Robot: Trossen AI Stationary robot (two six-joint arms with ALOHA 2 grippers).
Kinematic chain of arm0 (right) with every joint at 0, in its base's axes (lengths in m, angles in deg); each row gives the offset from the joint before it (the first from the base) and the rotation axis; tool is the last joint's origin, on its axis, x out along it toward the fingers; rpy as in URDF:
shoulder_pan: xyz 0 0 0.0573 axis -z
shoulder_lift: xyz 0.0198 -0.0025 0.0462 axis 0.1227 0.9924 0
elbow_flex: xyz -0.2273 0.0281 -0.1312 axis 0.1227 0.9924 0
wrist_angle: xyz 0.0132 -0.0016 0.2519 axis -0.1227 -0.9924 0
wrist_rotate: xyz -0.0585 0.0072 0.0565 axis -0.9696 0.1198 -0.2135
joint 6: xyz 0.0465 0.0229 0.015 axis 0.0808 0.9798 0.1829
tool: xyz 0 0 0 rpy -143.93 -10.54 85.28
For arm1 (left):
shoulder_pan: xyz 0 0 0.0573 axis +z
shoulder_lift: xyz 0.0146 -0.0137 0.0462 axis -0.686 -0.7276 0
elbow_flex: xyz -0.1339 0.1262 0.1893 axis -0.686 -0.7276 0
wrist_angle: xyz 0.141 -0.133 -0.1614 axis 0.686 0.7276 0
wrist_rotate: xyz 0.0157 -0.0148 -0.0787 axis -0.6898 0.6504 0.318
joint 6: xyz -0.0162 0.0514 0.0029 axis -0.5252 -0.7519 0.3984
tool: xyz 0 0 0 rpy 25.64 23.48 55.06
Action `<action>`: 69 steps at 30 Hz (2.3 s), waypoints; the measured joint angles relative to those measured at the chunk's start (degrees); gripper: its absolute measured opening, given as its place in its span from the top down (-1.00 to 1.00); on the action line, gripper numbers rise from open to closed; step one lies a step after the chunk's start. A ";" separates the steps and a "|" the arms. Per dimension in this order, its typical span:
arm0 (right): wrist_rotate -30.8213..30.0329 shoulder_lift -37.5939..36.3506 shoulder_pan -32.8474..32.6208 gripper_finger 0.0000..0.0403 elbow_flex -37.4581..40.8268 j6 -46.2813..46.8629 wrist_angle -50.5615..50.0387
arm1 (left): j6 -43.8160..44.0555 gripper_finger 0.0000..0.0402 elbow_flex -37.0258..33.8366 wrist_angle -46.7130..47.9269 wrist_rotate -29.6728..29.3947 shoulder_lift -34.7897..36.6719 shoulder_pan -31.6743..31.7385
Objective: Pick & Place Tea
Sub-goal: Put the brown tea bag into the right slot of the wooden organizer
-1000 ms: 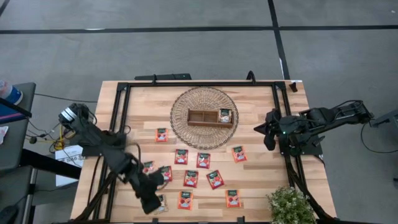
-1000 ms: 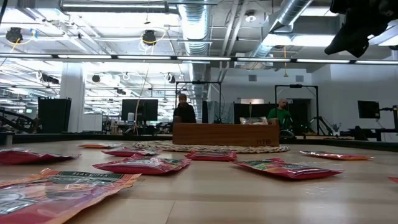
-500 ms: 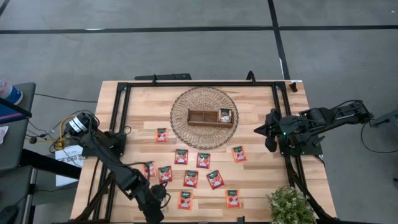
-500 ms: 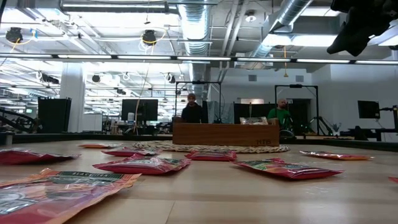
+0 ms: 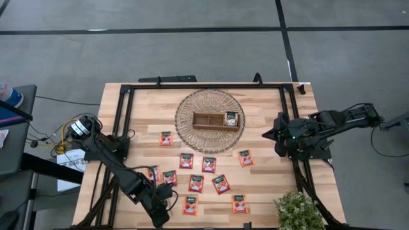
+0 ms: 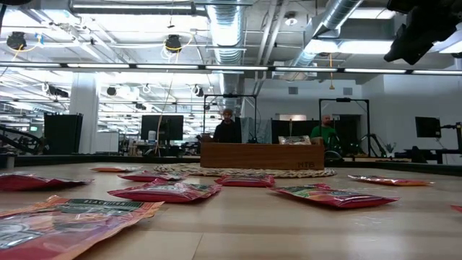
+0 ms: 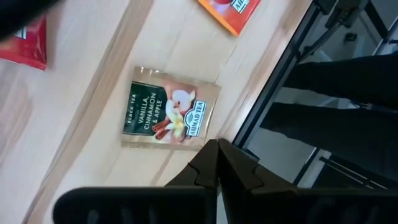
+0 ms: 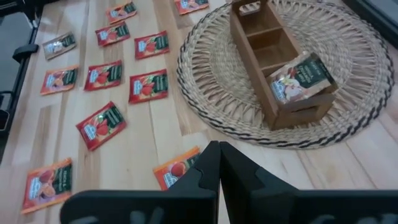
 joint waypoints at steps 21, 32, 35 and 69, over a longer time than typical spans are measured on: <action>13.45 -13.40 -0.48 1.00 18.40 -1.74 30.22 | -0.25 1.00 -0.02 -0.42 -0.92 0.04 0.02; 13.37 -13.31 0.02 1.00 20.39 -0.60 30.37 | 1.36 0.87 -0.02 -0.68 -3.29 0.07 0.58; 13.37 -13.33 0.02 1.00 20.39 -0.60 30.35 | 1.30 0.68 -0.02 -0.58 -3.33 0.07 1.14; 11.99 -13.33 2.29 1.00 20.39 1.13 29.80 | -8.80 -0.08 -0.04 4.73 4.42 -8.68 1.92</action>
